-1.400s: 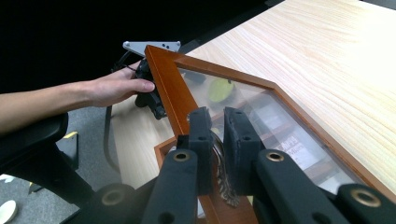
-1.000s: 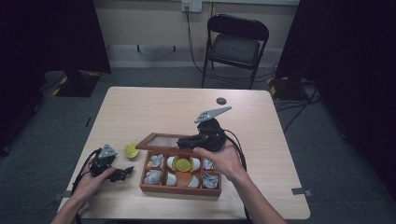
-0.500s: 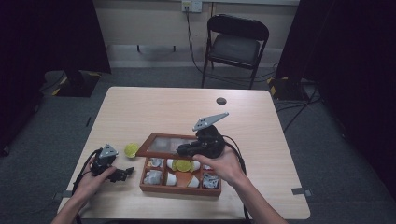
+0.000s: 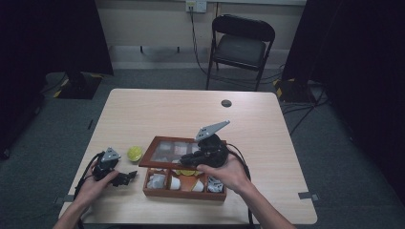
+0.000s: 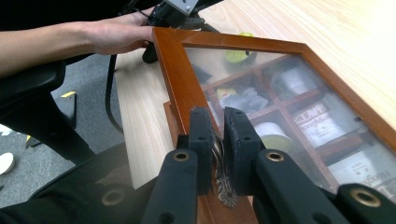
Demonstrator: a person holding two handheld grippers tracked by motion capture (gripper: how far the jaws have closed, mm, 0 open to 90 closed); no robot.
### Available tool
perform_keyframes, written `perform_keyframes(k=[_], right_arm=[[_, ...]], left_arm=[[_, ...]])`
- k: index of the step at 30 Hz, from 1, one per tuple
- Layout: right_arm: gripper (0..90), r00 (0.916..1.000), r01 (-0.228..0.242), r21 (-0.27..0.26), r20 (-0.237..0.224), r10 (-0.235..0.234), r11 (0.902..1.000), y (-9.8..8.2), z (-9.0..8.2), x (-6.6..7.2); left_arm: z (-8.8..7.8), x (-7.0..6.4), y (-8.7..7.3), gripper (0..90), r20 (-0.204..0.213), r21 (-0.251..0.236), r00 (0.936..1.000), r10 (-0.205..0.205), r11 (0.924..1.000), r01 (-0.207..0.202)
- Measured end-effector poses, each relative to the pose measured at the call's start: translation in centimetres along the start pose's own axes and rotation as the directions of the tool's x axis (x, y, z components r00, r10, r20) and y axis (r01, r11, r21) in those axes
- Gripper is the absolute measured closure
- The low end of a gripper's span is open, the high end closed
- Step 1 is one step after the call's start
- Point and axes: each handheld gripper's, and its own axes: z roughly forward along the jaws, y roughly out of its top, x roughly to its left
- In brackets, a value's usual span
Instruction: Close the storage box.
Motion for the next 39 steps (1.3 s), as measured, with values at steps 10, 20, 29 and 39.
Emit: perform_keyframes(k=[10,20,29,39], right_arm=[[82.2,0.9999,0.007,-0.007,-0.014,-0.007,0.9999,-0.5,0.3,0.0],[82.1,0.9997,0.025,0.025,-0.004,-0.025,0.9994,-1.7,1.3,0.7],[82.1,0.9996,0.026,0.048,-0.014,-0.025,0.9985,-2.8,2.2,0.9],[82.1,0.9993,0.034,0.104,-0.020,-0.032,0.9940,-4.1,3.6,1.1]], left_arm=[[0.0,0.0,0.0,0.0,0.001,0.001,1.0000,0.000,1.0000,0.000],[0.0,0.0,0.0,0.0,-0.001,0.005,1.0000,0.005,1.0000,-0.005],[0.0,0.0,0.0,0.0,-0.001,0.005,1.0000,0.004,1.0000,-0.004],[0.0,0.0,0.0,0.0,-0.001,0.005,1.0000,0.005,1.0000,-0.005]])
